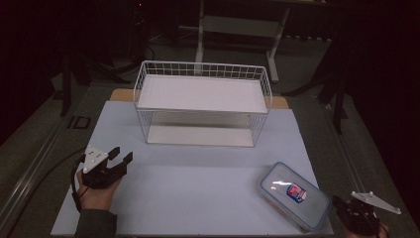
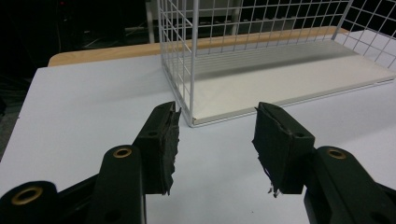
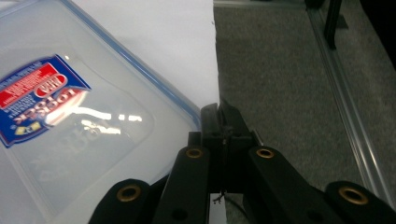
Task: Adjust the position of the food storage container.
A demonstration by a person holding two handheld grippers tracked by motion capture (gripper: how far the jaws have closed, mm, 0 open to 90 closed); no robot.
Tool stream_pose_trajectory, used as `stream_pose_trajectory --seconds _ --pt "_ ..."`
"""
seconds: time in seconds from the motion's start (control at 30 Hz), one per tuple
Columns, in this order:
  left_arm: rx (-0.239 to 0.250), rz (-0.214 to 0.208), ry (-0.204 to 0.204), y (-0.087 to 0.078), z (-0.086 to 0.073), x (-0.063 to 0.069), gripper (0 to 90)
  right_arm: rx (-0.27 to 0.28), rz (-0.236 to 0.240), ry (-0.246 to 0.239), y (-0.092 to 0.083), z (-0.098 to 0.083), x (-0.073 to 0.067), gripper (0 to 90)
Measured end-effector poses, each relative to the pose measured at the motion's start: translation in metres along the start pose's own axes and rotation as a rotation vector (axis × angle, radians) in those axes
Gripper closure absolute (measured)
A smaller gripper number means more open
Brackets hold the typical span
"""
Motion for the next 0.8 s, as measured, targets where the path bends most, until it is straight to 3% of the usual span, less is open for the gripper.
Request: stream_pose_trajectory --seconds 0.17,0.4,0.67,0.8 --pt "-0.004 -0.003 0.004 0.001 0.000 0.001 49.2 -0.020 0.011 0.047 0.002 -0.001 0.000 90.0" --pt "-0.007 -0.007 0.013 0.002 0.000 0.003 49.2 -0.021 0.069 0.038 0.014 0.005 -0.016 90.0" --pt "-0.016 -0.008 0.021 0.004 -0.001 0.004 49.2 -0.006 0.166 -0.095 0.039 0.027 -0.065 90.0" --pt "-0.014 -0.005 0.025 0.003 -0.001 0.005 49.2 0.002 0.194 -0.143 0.041 0.030 -0.080 90.0"
Point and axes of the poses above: each handheld gripper's, and its own axes: y roughly forward along the jaws, z roughly out of its top, x roughly to its right, the point moved 2 cm from there along y, roughly forward along the jaws
